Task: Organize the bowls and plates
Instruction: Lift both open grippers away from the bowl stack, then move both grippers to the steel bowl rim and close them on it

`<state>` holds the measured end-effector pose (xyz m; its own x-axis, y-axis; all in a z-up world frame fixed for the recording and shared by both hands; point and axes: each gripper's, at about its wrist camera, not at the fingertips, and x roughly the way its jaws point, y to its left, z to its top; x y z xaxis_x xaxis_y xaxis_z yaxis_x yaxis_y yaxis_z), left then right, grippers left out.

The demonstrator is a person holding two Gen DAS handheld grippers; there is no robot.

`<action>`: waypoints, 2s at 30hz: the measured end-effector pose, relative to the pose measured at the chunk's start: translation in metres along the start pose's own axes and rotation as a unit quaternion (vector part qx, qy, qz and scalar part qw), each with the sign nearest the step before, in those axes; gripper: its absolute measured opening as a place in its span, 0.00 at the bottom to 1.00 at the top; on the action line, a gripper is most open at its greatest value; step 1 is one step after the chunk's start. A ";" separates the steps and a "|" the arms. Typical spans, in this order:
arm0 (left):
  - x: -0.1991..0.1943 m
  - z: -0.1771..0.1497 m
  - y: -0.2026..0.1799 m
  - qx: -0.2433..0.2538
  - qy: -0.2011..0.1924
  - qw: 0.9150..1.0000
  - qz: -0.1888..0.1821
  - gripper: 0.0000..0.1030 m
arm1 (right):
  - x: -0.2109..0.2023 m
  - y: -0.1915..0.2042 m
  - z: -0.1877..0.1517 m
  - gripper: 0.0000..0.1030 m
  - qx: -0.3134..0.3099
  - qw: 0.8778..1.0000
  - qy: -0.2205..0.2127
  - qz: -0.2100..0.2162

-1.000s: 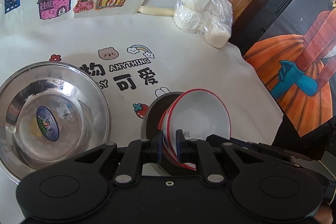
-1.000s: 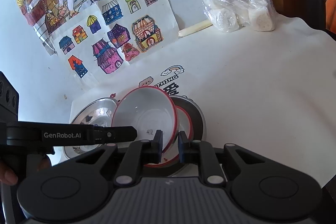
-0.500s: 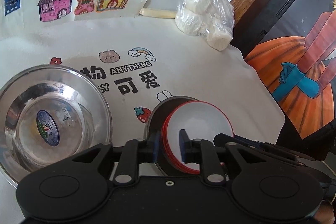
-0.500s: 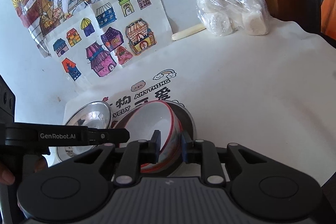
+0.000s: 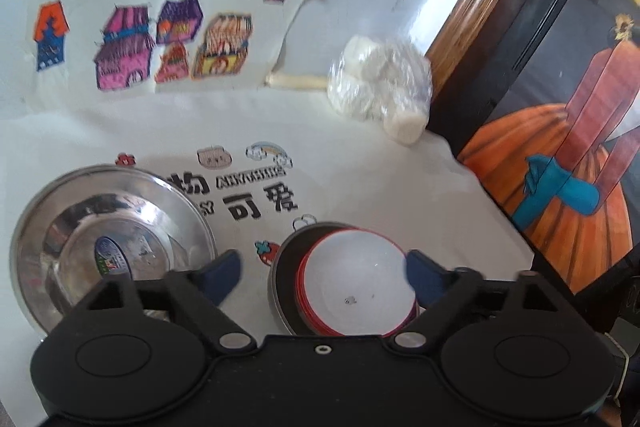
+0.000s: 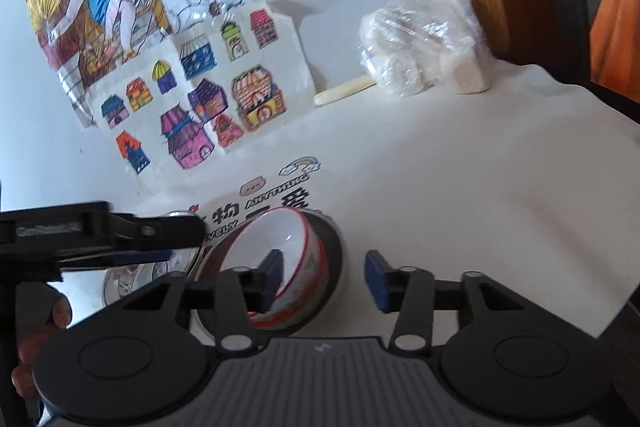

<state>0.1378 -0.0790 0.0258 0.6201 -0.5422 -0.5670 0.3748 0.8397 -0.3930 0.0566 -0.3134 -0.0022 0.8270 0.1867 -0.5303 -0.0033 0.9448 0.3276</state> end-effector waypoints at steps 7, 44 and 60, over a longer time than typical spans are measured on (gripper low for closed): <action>-0.025 -0.027 -0.007 0.023 -0.035 0.999 0.008 0.99 | -0.021 -0.005 -0.012 0.79 0.018 0.999 -0.032 -0.004; 0.009 -0.054 0.026 -0.192 0.016 0.973 0.125 0.90 | 0.015 -0.028 0.017 1.00 -0.105 0.991 0.057 -0.059; 0.020 -0.055 0.023 -0.199 0.016 0.969 0.143 0.66 | 0.040 -0.025 0.022 1.00 -0.112 0.987 0.092 -0.069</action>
<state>0.1210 -0.0728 -0.0346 0.6351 -0.2956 -0.7136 -0.1091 0.8803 -0.4617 0.1020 -0.3355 -0.0139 0.7125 0.0783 -0.6973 -0.0385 0.9966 0.0726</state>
